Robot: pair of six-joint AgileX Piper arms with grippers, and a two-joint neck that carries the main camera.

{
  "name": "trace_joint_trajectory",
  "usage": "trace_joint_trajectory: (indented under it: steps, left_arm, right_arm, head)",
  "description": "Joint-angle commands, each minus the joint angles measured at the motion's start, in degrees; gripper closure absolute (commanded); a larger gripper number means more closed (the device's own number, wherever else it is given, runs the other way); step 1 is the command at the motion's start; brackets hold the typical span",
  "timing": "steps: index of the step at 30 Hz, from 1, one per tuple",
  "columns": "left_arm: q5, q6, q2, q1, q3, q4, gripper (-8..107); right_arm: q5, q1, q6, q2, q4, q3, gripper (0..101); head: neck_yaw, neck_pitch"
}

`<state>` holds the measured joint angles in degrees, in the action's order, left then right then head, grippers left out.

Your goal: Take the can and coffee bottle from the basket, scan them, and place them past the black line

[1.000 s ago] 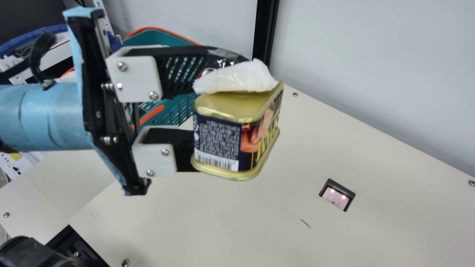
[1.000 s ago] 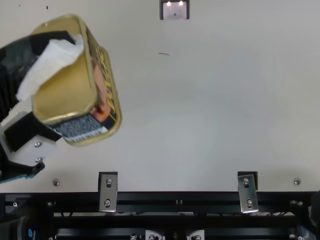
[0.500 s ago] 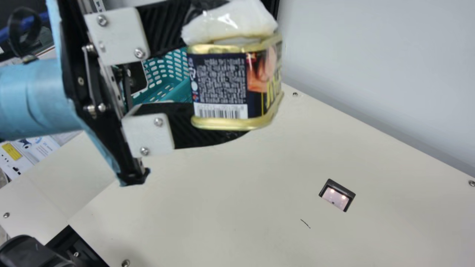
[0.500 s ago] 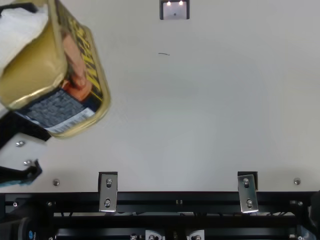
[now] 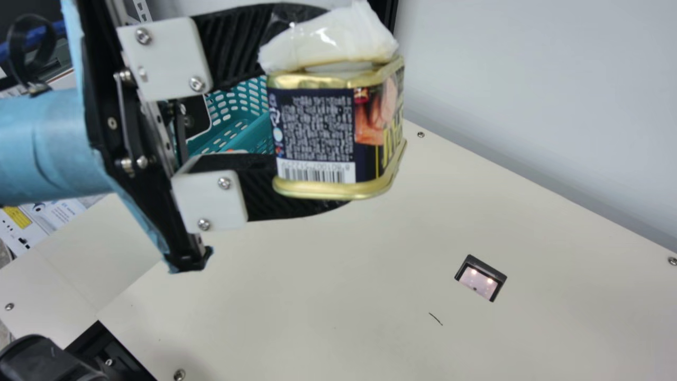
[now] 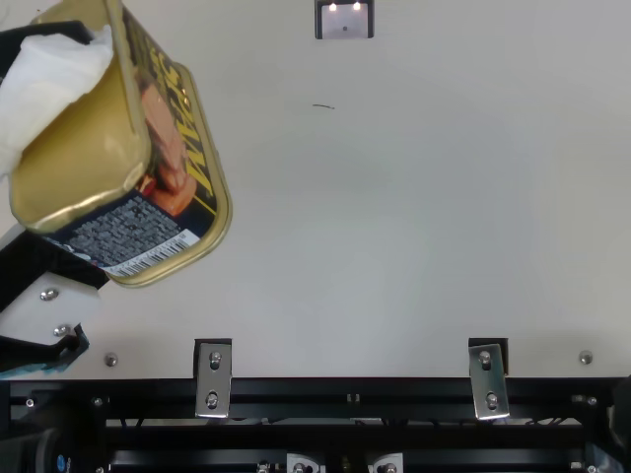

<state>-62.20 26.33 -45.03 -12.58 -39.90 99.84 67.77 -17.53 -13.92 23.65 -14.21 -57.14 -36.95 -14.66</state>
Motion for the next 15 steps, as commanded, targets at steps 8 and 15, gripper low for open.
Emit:
trace_joint_trajectory:
  steps: [8, 15]
  left_arm:
    - [0.02, -0.33, -0.17, 0.07, 0.1, 0.14, 89]
    - [1.76, -6.99, -2.7, -2.69, -2.75, -5.46, 89]
  right_arm:
    - [0.0, 0.0, 0.0, 0.0, 0.0, 0.0, 0]
    - [0.0, 0.0, 0.0, 0.0, 0.0, 0.0, 0]
  head:
    - [-0.64, -1.33]
    - [-0.64, -1.33]
